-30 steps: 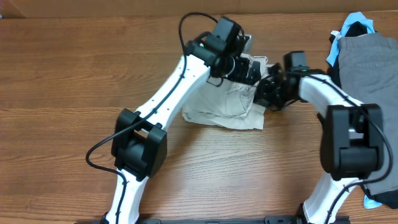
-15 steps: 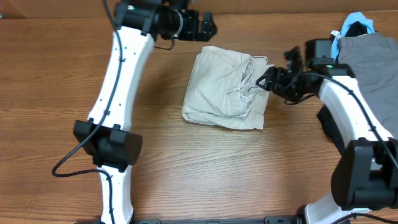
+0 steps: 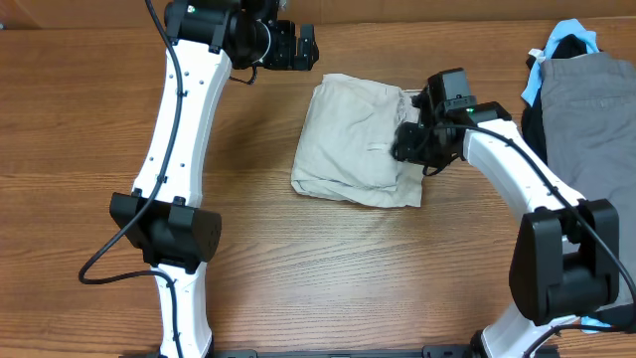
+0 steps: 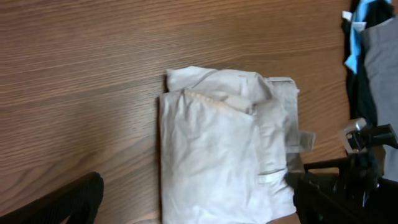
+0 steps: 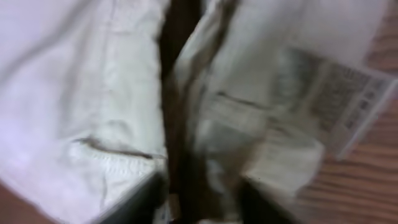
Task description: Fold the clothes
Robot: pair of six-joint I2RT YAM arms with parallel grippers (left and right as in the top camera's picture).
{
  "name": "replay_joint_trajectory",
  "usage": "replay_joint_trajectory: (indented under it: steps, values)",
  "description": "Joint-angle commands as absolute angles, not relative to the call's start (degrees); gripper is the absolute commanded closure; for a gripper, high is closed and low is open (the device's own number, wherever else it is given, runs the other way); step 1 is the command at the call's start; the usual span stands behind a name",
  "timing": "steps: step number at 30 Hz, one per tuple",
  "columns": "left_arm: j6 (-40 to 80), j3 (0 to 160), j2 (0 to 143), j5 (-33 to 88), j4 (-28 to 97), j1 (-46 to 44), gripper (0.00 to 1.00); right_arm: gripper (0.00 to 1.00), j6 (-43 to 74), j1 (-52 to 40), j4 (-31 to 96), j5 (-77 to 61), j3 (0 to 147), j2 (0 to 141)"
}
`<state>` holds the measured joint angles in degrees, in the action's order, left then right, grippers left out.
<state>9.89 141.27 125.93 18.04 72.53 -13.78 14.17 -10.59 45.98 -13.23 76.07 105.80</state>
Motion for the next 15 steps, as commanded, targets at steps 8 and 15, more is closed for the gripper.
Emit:
replay_joint_trajectory:
  steps: [8,15]
  values:
    - [7.22,142.23,124.49,14.26,73.14,-14.39,0.00,0.96,19.00,-7.92,51.05,-6.37,76.58,105.30]
    - [7.20,142.23,124.51,13.52,73.52,-14.46,0.00,0.96,20.03,-7.64,46.78,-4.54,73.76,106.24]
